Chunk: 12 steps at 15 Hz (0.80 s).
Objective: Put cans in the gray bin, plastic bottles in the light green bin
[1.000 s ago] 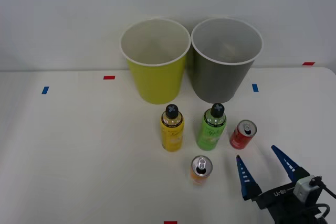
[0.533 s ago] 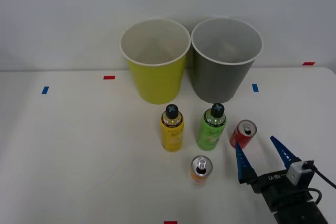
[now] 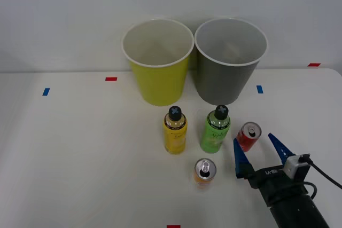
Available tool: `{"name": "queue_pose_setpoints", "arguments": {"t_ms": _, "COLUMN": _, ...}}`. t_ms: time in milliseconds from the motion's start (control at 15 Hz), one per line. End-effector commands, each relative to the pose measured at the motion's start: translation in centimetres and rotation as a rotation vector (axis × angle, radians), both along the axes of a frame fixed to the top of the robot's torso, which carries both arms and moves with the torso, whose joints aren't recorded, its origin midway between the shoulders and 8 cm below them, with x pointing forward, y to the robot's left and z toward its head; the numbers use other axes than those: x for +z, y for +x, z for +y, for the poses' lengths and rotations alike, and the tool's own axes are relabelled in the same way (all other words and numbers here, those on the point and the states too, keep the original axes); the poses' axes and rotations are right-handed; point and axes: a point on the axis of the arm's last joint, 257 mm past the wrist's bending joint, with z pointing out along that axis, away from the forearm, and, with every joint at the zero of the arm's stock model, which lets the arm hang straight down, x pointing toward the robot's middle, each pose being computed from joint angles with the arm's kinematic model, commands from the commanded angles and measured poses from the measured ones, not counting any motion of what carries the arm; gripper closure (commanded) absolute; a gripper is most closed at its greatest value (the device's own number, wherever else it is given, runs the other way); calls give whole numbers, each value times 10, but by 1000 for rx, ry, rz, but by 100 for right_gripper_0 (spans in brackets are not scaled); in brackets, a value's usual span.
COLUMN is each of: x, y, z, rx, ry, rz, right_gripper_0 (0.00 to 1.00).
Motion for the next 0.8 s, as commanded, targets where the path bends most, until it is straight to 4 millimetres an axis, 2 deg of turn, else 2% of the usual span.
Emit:
{"name": "queue_pose_setpoints", "arguments": {"t_ms": 67, "x": -6, "y": 6, "z": 4, "rx": 40, "ry": 51, "rz": -23, "right_gripper_0": 0}}
{"name": "queue_pose_setpoints", "arguments": {"t_ms": 400, "x": -2, "y": 24, "z": 5, "rx": 34, "ry": 4, "rz": -35, "right_gripper_0": 0}}
{"name": "queue_pose_setpoints", "arguments": {"t_ms": 533, "x": -5, "y": 32, "z": 3, "rx": 23, "ry": -64, "rz": -24, "right_gripper_0": 0}}
{"name": "queue_pose_setpoints", "arguments": {"t_ms": 800, "x": -10, "y": 35, "z": -1, "rx": 13, "ry": -83, "rz": -3, "right_gripper_0": 0}}
